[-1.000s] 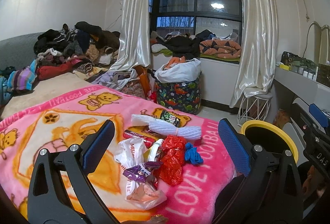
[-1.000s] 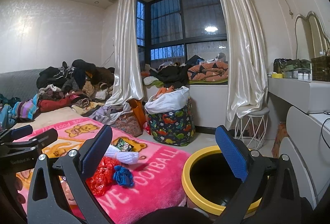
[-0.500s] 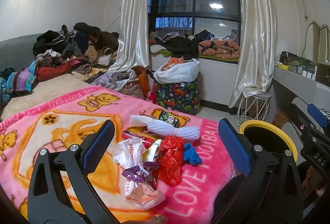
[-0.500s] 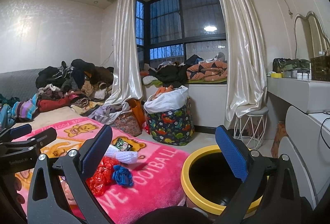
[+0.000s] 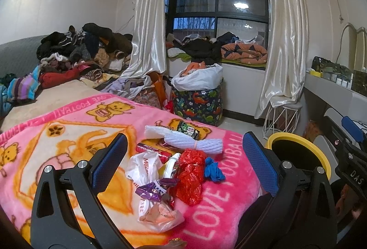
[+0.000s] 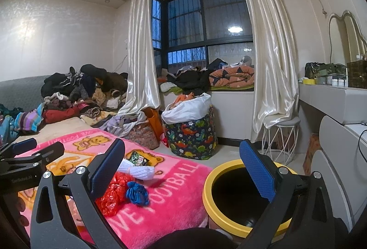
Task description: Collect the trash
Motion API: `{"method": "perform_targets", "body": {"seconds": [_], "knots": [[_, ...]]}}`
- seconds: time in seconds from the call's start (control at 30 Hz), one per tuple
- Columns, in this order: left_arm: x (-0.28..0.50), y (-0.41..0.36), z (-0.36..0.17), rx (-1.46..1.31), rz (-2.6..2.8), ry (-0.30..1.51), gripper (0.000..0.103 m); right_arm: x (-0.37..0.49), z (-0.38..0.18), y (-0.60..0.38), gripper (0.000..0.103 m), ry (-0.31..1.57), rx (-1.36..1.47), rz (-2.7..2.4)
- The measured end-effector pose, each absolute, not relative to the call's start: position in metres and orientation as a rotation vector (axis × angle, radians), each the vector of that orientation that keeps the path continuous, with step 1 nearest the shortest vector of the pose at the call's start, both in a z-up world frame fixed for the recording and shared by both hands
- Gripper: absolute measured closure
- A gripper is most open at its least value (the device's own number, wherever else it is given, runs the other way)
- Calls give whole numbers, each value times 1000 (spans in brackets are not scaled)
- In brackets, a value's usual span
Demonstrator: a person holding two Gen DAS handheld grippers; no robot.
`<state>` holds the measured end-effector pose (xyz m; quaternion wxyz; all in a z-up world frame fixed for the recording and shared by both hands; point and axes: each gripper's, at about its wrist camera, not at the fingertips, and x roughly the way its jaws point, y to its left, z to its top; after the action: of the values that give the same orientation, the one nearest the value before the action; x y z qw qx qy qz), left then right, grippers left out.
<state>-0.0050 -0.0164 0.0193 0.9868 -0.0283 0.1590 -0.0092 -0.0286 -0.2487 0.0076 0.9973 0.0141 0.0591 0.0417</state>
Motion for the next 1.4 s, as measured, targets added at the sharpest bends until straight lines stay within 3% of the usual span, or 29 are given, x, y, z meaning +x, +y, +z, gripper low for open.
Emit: {"method": "perform_targets", "body": {"seconds": [0.4, 1.13, 1.2, 1.4], "knots": [[-3, 6, 5, -112, 38, 330, 11, -12, -7, -219, 6, 202, -13, 210], [28, 129, -10, -253, 124, 406, 11, 43, -33, -99, 7, 513, -103, 606], [34, 139, -11, -275, 98, 404, 11, 49, -39, -91, 22, 556, -113, 617], [73, 143, -30, -277, 22, 548, 11, 63, -56, -70, 38, 642, -148, 686]]}}
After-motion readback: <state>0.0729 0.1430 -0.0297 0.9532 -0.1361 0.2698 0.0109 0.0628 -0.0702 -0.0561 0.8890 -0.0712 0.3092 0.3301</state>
